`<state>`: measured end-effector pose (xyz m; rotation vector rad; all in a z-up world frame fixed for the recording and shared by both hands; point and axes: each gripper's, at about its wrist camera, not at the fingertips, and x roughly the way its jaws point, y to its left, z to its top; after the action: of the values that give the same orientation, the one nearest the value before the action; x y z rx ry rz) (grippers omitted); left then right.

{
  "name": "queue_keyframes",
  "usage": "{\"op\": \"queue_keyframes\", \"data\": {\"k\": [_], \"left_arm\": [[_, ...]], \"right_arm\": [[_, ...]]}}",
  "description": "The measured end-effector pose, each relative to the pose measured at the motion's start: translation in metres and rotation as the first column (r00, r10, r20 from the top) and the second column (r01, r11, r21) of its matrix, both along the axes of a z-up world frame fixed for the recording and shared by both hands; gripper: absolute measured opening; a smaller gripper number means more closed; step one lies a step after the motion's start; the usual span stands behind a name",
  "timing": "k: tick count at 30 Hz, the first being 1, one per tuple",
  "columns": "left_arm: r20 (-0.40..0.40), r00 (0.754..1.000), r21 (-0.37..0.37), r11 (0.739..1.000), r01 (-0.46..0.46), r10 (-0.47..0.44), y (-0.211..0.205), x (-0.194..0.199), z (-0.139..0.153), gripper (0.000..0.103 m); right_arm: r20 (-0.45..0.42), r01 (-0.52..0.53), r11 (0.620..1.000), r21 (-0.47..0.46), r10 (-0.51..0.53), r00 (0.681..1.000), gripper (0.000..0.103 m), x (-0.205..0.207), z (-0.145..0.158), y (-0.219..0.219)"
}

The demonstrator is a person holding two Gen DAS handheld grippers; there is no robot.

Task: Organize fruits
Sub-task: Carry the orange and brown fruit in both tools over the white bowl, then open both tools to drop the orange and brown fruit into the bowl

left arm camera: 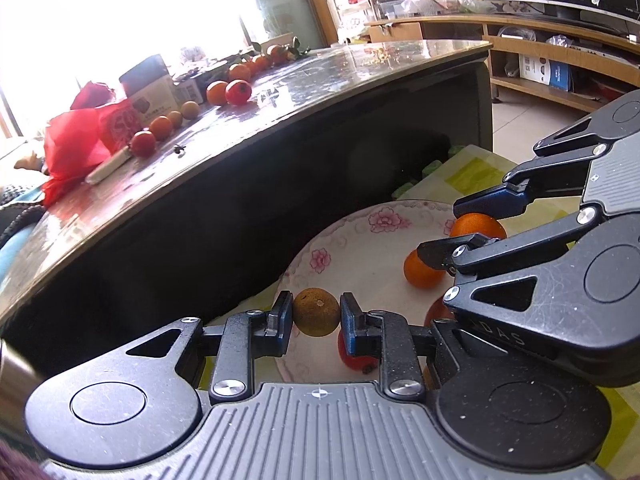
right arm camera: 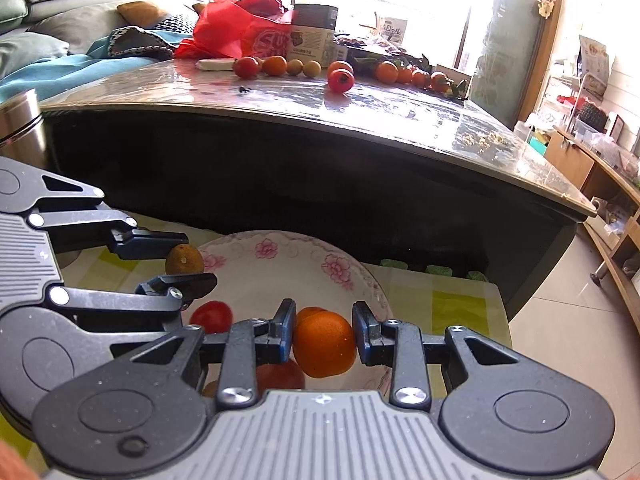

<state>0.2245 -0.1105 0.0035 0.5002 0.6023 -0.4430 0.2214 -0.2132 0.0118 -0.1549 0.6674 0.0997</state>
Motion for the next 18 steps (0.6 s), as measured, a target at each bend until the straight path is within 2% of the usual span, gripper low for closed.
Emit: {"op": "queue_keyframes", "data": {"k": [11,18], "left_arm": [[-0.022,1.000,0.027,1.000,-0.004,0.005,-0.011,0.014,-0.017,0.032],[-0.017,1.000,0.032,0.999,-0.011,0.011,-0.010,0.014,-0.017,0.034]], "right_arm": [[-0.030,0.001,0.999,0.034,0.000,1.000,0.038,0.018,-0.019,-0.011],[-0.021,-0.004,0.999,0.036,0.004,1.000,0.039,0.017,-0.020,-0.010]]}}
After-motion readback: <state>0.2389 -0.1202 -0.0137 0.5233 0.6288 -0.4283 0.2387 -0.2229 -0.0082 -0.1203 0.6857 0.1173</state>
